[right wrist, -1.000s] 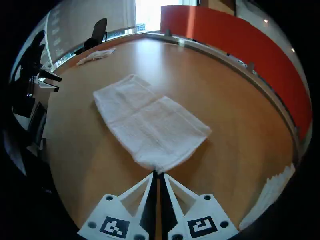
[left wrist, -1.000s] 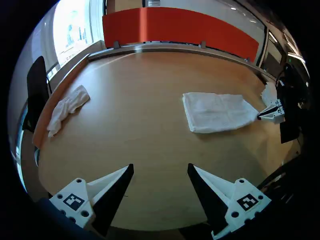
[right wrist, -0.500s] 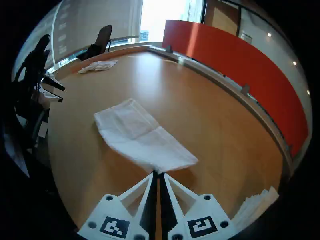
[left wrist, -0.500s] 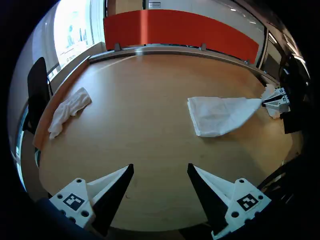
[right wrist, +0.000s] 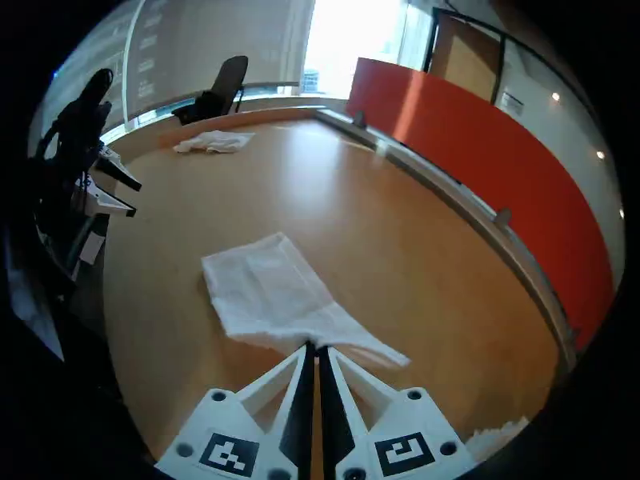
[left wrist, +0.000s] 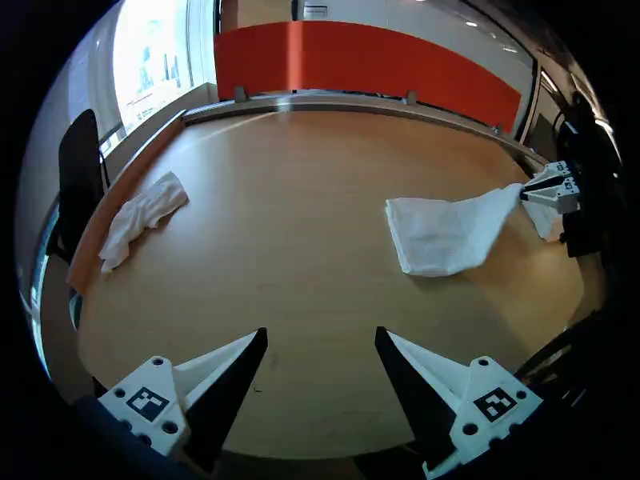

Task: Fold towel

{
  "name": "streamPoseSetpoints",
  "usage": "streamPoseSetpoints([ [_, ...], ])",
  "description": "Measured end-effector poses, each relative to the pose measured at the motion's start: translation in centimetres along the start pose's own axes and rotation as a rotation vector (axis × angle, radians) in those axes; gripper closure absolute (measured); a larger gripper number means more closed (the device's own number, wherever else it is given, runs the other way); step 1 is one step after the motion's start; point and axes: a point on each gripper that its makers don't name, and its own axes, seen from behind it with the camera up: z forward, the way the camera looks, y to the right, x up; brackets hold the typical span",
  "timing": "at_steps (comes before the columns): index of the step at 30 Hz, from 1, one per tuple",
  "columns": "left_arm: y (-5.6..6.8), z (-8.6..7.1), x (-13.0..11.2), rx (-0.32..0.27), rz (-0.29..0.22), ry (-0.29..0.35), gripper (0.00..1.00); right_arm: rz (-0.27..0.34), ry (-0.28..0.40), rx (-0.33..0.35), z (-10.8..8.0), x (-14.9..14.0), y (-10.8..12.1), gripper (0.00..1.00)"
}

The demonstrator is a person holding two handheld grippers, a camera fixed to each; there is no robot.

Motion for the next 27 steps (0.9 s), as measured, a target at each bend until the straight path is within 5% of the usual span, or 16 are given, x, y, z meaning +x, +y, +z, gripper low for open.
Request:
streamPoseSetpoints([
  [14,-1.2,-2.5,0.1,0.028,-0.058,0.031,0.00,-0.160,0.027,0.143,4.8,6.2,-4.3,0.97],
  [27,-2.7,-4.3,-0.7,0.061,-0.121,0.047,0.00,-0.239,-0.023,0.269,8.8,6.7,-8.7,0.97],
])
